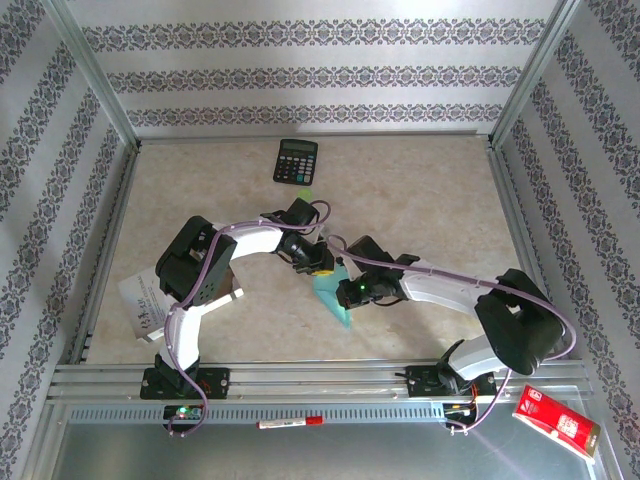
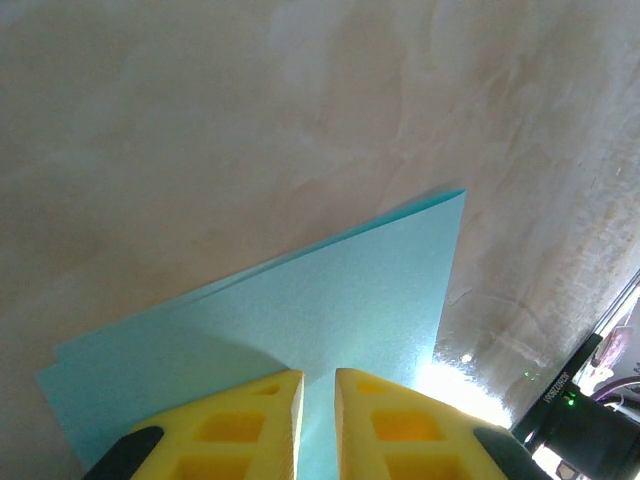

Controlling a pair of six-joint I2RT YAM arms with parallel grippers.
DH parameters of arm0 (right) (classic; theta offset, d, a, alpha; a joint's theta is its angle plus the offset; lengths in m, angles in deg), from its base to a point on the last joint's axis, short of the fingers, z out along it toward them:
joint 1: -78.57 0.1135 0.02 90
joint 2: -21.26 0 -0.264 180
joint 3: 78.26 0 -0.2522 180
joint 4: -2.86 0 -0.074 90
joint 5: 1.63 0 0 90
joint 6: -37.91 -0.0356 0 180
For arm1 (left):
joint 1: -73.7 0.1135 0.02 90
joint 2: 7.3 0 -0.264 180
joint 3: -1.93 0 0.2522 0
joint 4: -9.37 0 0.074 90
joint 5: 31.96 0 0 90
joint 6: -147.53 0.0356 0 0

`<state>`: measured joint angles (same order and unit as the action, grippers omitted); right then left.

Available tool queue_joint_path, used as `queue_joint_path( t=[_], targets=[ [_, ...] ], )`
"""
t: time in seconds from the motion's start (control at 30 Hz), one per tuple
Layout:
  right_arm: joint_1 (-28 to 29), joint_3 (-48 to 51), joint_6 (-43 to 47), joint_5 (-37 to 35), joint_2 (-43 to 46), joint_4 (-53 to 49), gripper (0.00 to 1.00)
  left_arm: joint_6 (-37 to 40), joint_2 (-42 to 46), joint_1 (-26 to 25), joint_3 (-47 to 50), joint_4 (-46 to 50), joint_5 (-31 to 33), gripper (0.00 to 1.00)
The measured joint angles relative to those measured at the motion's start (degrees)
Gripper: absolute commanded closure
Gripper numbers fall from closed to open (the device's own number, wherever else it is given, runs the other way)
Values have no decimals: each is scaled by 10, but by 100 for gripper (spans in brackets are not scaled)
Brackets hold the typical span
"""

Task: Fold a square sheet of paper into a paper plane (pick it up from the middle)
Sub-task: Third fold the triangle at the center of the table.

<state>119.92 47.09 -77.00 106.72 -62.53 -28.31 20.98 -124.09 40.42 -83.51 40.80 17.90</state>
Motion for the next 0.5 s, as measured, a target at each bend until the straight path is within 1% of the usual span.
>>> queue_joint_path(
  t=[0.17,0.5],
  targets=[
    [-4,-19,16,0,-18,-13,94,0,-2,0,-2,2,-1,83],
    [-10,-17,28,11,-22,-20,92,2,-4,0,-6,4,-2,83]
  ],
)
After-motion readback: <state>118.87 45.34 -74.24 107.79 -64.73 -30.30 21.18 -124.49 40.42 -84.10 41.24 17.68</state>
